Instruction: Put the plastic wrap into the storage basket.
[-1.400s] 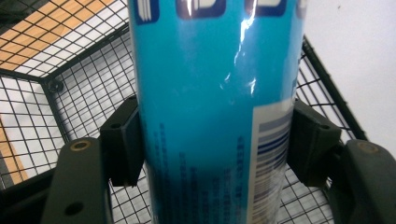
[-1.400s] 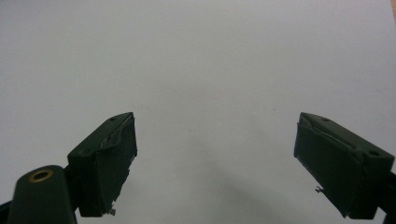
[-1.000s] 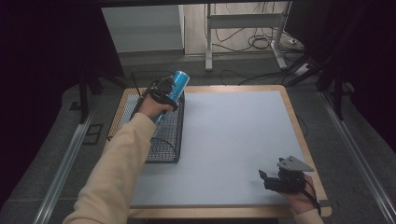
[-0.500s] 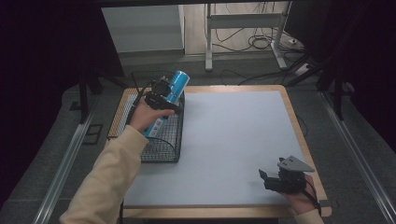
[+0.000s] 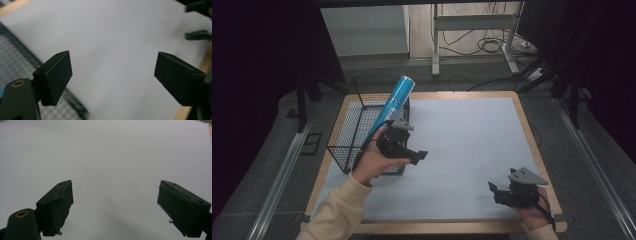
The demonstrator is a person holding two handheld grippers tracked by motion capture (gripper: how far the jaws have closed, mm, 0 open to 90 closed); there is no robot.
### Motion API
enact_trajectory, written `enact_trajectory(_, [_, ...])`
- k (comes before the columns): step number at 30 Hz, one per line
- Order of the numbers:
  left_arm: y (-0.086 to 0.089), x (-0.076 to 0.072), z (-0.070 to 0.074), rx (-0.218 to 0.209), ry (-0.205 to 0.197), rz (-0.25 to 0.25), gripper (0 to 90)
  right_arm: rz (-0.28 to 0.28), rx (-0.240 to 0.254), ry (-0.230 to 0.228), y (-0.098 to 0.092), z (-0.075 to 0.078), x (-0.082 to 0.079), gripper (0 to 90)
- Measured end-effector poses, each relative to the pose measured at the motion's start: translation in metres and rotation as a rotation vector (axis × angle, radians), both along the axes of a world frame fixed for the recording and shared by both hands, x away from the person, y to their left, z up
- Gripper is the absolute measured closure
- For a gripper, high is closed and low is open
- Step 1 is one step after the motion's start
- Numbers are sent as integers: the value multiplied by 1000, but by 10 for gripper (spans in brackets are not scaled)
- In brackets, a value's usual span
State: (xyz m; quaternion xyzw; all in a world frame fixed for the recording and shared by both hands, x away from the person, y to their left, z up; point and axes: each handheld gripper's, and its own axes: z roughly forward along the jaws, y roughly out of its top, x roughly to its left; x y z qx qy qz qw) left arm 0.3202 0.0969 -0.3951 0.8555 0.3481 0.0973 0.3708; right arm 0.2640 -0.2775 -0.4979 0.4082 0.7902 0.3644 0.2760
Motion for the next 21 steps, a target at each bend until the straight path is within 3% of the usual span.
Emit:
enact_trajectory(8, [-8, -27, -28, -16, 13, -40, 150, 2, -5, 6, 2, -2, 0, 135])
enact_trajectory(16, [-2, -28, -31, -27, 5, -26, 152, 4, -6, -12, 2, -2, 0, 135])
enact_trajectory(21, [2, -28, -34, -33, -4, -3, 152, 16, 30, -33, 6, 2, 0, 135])
